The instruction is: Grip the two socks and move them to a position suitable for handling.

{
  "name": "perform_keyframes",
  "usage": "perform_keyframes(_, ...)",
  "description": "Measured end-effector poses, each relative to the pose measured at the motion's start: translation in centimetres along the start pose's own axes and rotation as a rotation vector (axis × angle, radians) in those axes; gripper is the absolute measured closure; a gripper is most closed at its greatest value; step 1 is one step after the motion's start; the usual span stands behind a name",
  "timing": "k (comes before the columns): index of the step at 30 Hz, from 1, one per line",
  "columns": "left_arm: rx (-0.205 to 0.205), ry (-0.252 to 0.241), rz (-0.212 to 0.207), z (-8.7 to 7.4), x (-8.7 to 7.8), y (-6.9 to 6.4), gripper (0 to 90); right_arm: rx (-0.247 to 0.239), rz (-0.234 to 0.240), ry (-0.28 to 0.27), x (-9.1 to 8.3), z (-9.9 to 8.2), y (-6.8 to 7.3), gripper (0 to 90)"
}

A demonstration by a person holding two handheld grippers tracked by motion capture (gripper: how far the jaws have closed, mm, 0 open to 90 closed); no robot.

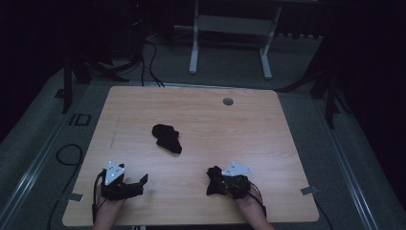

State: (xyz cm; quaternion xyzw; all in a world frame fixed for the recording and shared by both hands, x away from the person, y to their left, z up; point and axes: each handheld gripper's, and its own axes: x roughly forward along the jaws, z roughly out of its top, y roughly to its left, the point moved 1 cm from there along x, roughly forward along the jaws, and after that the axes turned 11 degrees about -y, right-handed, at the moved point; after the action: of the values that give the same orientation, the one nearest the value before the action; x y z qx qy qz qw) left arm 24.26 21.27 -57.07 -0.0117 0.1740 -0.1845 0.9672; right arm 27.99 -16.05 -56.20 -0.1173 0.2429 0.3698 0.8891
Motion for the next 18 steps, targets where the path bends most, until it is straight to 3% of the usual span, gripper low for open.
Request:
perform_keyframes(6, -0.001, 0.005, -0.029, 0.1, 0.1, -0.8, 1.5, 0.041, -0.006, 0.012, 0.4, -0.4, -0.7, 62.7)
perform_keyframes(7, 0.006, 0.005, -0.037, 0.2, 0.1, -1.1, 1.5, 0.052, 0.0, 0.004, -0.1, 0.0, -0.9, 52.3)
perform_keyframes(8, 0.014, 0.005, -0.043, 0.2, 0.2, -1.4, 1.5, 0.052, 0.0, 0.004, -0.1, 0.0, -0.9, 52.3)
perform_keyframes(9, 0.021, 0.009, -0.068, 0.3, 0.3, -2.1, 1.5, 0.065, -0.012, -0.026, -1.0, 0.8, -1.3, 46.4)
perform_keyframes(11, 0.025, 0.012, -0.076, 0.4, 0.5, -2.4, 1.5, 0.075, -0.022, -0.044, -1.5, 1.2, -1.7, 44.1)
perform_keyframes(13, 0.029, 0.017, -0.098, 0.5, 0.7, -2.9, 1.5, 0.125, -0.029, -0.067, -2.7, 2.4, -3.0, 40.4)
perform_keyframes(14, 0.027, 0.018, -0.108, 0.6, 0.8, -3.2, 1.5, 0.125, -0.029, -0.067, -2.7, 2.4, -3.0, 40.4)
perform_keyframes(15, 0.025, 0.018, -0.114, 0.6, 0.9, -3.4, 1.5, 0.165, -0.015, -0.067, -2.8, 2.6, -3.4, 37.9)
perform_keyframes(18, 0.018, 0.023, -0.141, 0.7, 1.1, -4.0, 1.5, 0.167, -0.003, -0.043, -2.2, 2.3, -3.1, 35.4)
